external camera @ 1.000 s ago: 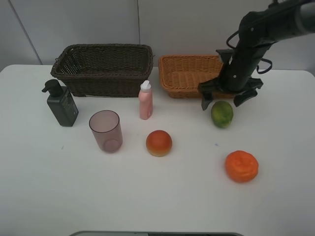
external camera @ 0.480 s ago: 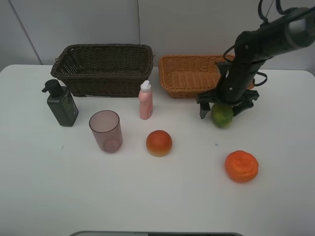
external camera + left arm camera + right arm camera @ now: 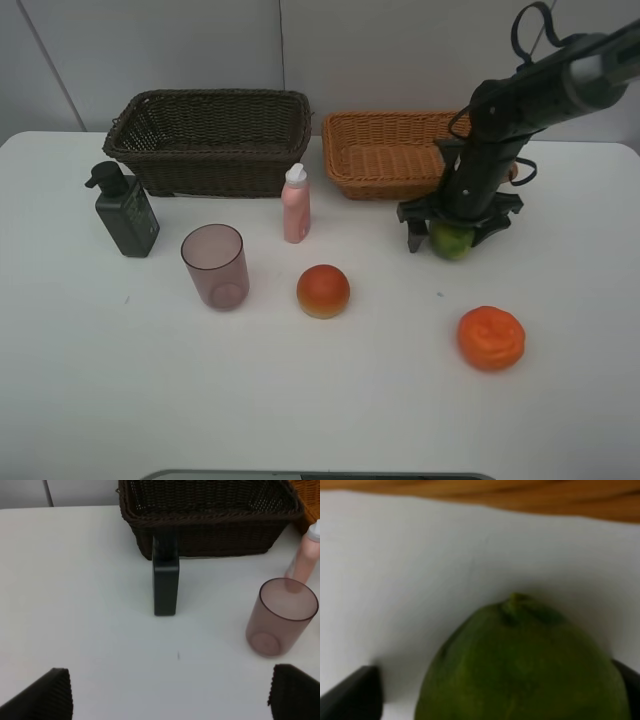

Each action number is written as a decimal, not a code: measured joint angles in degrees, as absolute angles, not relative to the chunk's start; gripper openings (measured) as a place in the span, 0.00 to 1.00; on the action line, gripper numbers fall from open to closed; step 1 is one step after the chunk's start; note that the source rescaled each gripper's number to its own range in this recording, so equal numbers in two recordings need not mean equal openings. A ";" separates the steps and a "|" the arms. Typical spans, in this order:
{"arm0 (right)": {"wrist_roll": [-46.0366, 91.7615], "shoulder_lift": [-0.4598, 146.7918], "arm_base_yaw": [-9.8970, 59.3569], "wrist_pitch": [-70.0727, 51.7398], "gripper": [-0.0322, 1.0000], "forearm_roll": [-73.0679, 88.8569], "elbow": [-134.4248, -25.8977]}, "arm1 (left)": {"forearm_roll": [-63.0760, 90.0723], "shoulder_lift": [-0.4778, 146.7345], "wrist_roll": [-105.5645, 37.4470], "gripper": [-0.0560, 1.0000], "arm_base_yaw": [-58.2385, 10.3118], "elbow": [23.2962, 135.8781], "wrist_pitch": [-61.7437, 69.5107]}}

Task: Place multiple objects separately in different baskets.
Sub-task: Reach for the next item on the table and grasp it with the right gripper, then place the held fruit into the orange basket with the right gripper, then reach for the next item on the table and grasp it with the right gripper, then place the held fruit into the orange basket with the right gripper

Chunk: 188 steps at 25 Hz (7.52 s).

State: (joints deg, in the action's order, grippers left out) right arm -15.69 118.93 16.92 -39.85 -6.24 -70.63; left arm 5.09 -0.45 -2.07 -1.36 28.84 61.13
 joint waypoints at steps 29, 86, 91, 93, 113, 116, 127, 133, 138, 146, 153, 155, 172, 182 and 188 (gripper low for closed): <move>-14.92 117.48 16.92 -43.39 0.06 -6.56 -70.45 | 5.09 -0.45 -2.07 1.00 -1.36 28.84 61.13; -7.84 135.30 12.17 -45.59 0.31 -6.23 -109.26 | 5.09 -0.45 -2.07 1.00 -1.36 28.84 61.13; -7.84 135.09 12.17 -45.65 0.85 -6.23 -109.26 | 5.09 -0.45 -2.07 1.00 -1.36 28.84 61.13; -7.84 134.31 12.17 -45.77 0.90 -6.27 -109.26 | 5.09 -0.45 -2.07 1.00 -1.36 28.84 61.13; -8.08 94.48 16.31 -41.33 0.92 -5.67 -66.06 | 5.09 -0.45 -2.07 1.00 -1.36 28.84 61.13; -8.08 88.27 17.91 -42.28 0.92 -5.09 -58.03 | 5.09 -0.45 -2.07 1.00 -1.36 28.84 61.13; -12.18 81.57 20.94 -43.28 0.92 -4.51 -43.38 | 5.09 -0.45 -2.07 1.00 -1.36 28.84 61.13; -12.70 81.47 20.94 -40.60 0.92 -4.22 -37.58 | 5.09 -0.45 -2.07 1.00 -1.36 28.84 61.13; -12.77 81.44 20.94 -34.83 0.92 -2.75 -33.32 | 5.09 -0.45 -2.07 1.00 -1.36 28.84 61.13; -12.84 86.93 20.94 -31.52 0.92 -2.54 -32.66 | 5.09 -0.45 -2.07 1.00 -1.36 28.84 61.13; -12.84 91.28 20.94 -30.06 0.92 -2.35 -32.66 | 5.09 -0.45 -2.07 1.00 -1.36 28.84 61.13; -12.84 91.85 20.94 -29.57 0.92 -2.35 -32.64 | 5.09 -0.45 -2.07 1.00 -1.36 28.84 61.13; -12.84 95.46 20.94 -26.23 0.32 -2.19 -32.58 | 5.09 -0.45 -2.07 1.00 -1.36 28.84 61.13; -12.84 95.46 20.94 -26.11 0.33 -0.90 -32.58 | 5.09 -0.45 -2.07 1.00 -1.36 28.84 61.13; -12.84 95.46 20.94 -26.11 0.33 -0.83 -32.58 | 5.09 -0.45 -2.07 1.00 -1.36 28.84 61.13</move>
State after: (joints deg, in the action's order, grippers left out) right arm -12.84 95.46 20.94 -26.11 -0.83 -32.58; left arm 5.09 -0.45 -2.07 -1.36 28.84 61.13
